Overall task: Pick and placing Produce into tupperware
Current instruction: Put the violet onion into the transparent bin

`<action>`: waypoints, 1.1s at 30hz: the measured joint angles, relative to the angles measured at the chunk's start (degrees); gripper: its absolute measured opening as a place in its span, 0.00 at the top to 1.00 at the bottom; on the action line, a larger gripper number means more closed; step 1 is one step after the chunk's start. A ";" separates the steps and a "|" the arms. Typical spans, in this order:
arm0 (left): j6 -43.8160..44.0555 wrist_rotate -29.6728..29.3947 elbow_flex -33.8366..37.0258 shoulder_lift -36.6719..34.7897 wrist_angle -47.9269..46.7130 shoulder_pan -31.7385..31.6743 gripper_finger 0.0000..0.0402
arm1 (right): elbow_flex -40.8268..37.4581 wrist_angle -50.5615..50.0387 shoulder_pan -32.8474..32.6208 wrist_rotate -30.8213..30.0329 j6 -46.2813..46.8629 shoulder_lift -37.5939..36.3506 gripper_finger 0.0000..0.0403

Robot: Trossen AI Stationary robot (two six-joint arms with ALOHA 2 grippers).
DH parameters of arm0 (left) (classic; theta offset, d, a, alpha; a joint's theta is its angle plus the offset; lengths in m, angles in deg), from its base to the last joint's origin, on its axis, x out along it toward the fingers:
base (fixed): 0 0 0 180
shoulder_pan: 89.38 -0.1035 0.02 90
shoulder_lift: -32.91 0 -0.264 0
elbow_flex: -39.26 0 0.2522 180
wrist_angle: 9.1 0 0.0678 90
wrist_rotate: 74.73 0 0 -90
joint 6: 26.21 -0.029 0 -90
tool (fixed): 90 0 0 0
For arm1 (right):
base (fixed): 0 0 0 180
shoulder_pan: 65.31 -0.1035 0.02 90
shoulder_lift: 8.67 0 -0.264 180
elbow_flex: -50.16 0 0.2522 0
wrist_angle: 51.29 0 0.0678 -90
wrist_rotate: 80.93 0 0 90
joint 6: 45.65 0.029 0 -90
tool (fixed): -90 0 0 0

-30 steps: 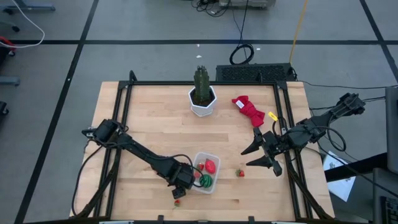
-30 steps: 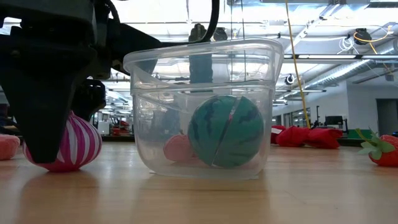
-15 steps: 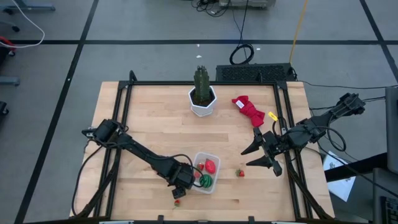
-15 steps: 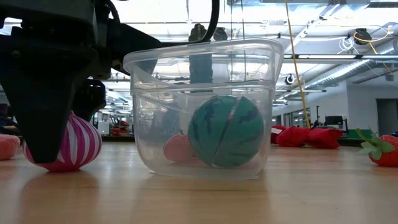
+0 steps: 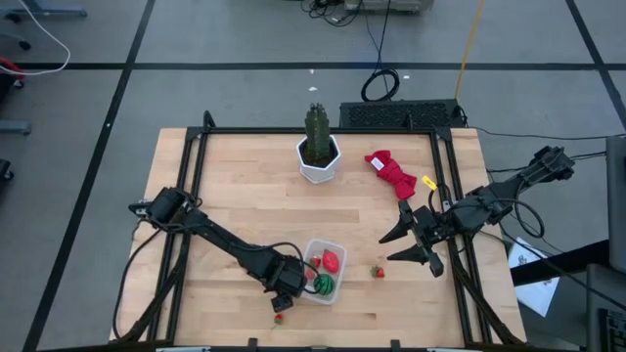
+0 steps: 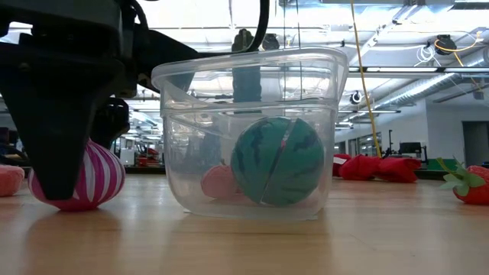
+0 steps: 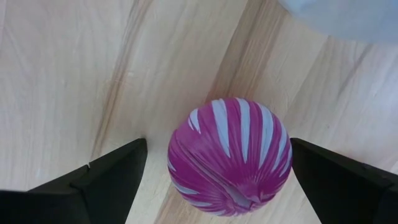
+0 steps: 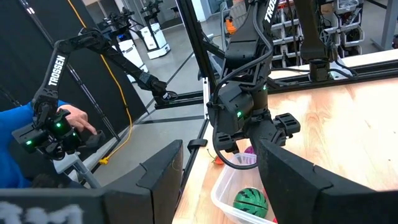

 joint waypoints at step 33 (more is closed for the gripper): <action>0.12 -0.57 0.00 0.00 -0.03 0.00 0.01 | 0.00 0.00 -0.01 0.00 0.00 0.00 0.51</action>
